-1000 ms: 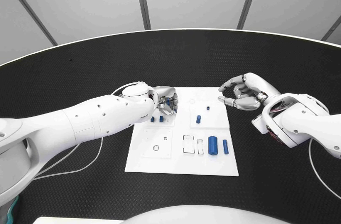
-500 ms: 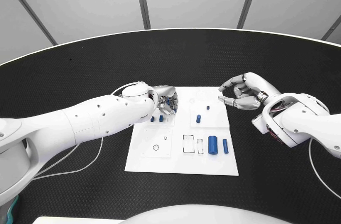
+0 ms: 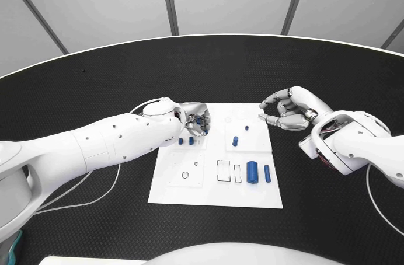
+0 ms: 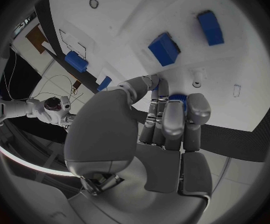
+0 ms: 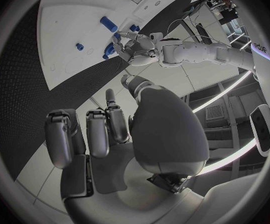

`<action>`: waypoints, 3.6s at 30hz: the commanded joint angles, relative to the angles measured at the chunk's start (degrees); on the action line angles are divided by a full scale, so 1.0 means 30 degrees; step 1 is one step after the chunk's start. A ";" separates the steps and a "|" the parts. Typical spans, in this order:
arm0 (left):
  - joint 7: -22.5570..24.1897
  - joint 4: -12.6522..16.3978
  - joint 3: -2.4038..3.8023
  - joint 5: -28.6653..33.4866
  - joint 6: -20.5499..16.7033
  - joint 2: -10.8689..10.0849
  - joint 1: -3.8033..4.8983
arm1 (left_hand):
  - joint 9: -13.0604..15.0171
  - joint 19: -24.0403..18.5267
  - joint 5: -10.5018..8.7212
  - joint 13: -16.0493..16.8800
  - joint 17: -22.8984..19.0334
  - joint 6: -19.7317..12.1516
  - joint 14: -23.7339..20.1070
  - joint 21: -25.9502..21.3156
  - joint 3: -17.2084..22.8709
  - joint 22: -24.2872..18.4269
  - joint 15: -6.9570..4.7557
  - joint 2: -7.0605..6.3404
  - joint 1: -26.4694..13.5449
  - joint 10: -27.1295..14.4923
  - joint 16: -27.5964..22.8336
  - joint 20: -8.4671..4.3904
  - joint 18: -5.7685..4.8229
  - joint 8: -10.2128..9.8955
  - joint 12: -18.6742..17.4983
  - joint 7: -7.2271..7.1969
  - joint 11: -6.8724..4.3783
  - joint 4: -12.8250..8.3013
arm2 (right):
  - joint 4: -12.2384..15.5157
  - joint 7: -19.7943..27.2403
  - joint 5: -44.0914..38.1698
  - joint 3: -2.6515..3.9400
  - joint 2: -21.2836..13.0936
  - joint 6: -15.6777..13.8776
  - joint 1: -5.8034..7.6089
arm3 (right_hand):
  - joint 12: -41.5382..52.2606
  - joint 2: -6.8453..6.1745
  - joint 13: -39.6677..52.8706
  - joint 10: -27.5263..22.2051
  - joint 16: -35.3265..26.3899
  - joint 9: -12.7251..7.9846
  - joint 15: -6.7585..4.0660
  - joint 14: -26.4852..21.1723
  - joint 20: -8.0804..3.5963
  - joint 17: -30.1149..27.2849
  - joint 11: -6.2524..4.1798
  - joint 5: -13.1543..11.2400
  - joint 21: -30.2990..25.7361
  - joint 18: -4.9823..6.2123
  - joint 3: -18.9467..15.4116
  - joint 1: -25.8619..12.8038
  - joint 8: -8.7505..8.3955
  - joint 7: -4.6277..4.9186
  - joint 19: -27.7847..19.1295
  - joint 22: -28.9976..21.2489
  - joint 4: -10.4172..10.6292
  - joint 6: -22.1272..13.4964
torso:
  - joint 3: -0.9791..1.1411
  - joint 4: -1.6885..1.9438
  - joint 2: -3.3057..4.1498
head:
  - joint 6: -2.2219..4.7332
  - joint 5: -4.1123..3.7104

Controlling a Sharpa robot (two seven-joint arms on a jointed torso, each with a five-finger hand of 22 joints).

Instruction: Assemble the parts on the task board

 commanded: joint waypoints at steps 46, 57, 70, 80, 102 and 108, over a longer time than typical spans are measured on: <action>-0.1097 0.2052 0.0583 0.0854 -0.0162 -0.2314 0.0712 | 0.0044 0.0252 -0.0045 -0.2705 -0.0104 0.0388 -0.0023 0.0139 -0.0042 0.0146 -0.0138 -0.0002 -0.0400 0.0403 0.0135 -0.0007 -0.0419 0.0000 -0.0315 -0.0086 -0.0026 0.0074 | -0.0305 0.0040 0.0002 -0.0001 0.0112 0.0045 -0.0004 | 0.0156 -0.0034 0.2008 0.0127 -0.0072 -0.0033 -0.0113 0.1533 -0.0193 0.3057 -0.0076 0.0158 0.0050 -0.0287 0.0084 0.0160 0.0147 -0.0059 0.1988 0.5027 0.0026 0.0088 | 0.0024 -0.0001 -0.0021 | 0.0302 0.0262; -0.1262 0.2069 0.0598 0.1009 0.0312 -0.2752 0.0780 | 0.0048 0.0272 -0.0042 -0.2702 -0.0112 0.0413 -0.0024 0.0152 -0.0039 0.0173 -0.0145 0.0011 -0.0398 0.0433 0.0139 -0.0010 -0.0425 0.0000 -0.0324 -0.0094 -0.0036 0.0073 | -0.0325 0.0033 0.0002 -0.0002 0.0112 0.0064 -0.0004 | 0.0156 -0.0034 0.2008 0.0127 -0.0072 -0.0033 -0.0113 0.1533 -0.0193 0.3057 -0.0076 0.0158 0.0050 -0.0287 0.0084 0.0160 0.0147 -0.0059 0.1988 0.5027 0.0026 0.0088 | 0.0007 0.0008 0.0021 | 0.0311 0.0283; -0.1380 0.1956 0.0593 0.1566 0.0777 -0.2856 0.0781 | 0.0054 0.0253 -0.0051 -0.2699 -0.0135 0.0450 -0.0027 0.0140 -0.0058 0.0148 -0.0155 0.0004 -0.0416 0.0479 0.0141 -0.0015 -0.0419 -0.0004 -0.0346 -0.0105 -0.0047 0.0073 | -0.0321 0.0026 0.0002 -0.0002 0.0107 0.0056 -0.0004 | 0.0156 -0.0034 0.2008 0.0127 -0.0072 -0.0033 -0.0113 0.1533 -0.0193 0.3057 -0.0076 0.0158 0.0050 -0.0287 0.0084 0.0160 0.0147 -0.0059 0.1988 0.5027 0.0026 0.0088 | 0.0006 -0.0008 0.0052 | 0.0272 0.0356; -0.1411 0.1737 0.0591 0.1610 0.1002 -0.2678 0.0777 | 0.0055 0.0242 -0.0057 -0.2701 -0.0158 0.0459 -0.0031 0.0134 -0.0063 0.0135 -0.0160 0.0006 -0.0416 0.0495 0.0141 -0.0019 -0.0416 -0.0018 -0.0371 -0.0111 -0.0053 0.0068 | -0.0309 0.0027 0.0002 -0.0002 0.0104 0.0053 -0.0004 | 0.0156 -0.0034 0.2008 0.0127 -0.0072 -0.0033 -0.0113 0.1533 -0.0193 0.3057 -0.0076 0.0158 0.0050 -0.0287 0.0084 0.0160 0.0147 -0.0059 0.1988 0.5027 0.0026 0.0088 | -0.0005 -0.0003 0.0056 | 0.0214 0.0366; -0.1583 0.1176 0.0587 0.1603 0.1513 -0.2351 0.0769 | 0.0053 0.0206 -0.0054 -0.2704 -0.0167 0.0463 -0.0033 0.0113 -0.0049 0.0090 -0.0168 0.0038 -0.0392 0.0509 0.0149 -0.0025 -0.0406 -0.0042 -0.0410 -0.0115 -0.0058 0.0055 | -0.0282 0.0019 0.0002 -0.0002 0.0085 0.0055 -0.0004 | 0.0156 -0.0034 0.2008 0.0127 -0.0072 -0.0033 -0.0113 0.1533 -0.0193 0.3057 -0.0076 0.0158 0.0050 -0.0287 0.0084 0.0160 0.0147 -0.0059 0.1988 0.5027 0.0026 0.0088 | 0.0006 -0.0010 0.0031 | 0.0102 0.0376; -0.1583 0.1169 0.0585 0.1602 0.1633 -0.2313 0.0763 | 0.0053 0.0179 -0.0057 -0.2705 -0.0179 0.0464 -0.0035 0.0097 -0.0055 0.0056 -0.0169 0.0037 -0.0396 0.0513 0.0148 -0.0027 -0.0398 -0.0050 -0.0423 -0.0114 -0.0056 0.0055 | -0.0279 0.0021 0.0002 -0.0002 0.0089 0.0056 -0.0004 | 0.0156 -0.0034 0.2008 0.0127 -0.0072 -0.0033 -0.0113 0.1533 -0.0193 0.3057 -0.0076 0.0158 0.0050 -0.0287 0.0084 0.0160 0.0147 -0.0059 0.1988 0.5027 0.0026 0.0088 | 0.0009 -0.0017 0.0036 | 0.0073 0.0374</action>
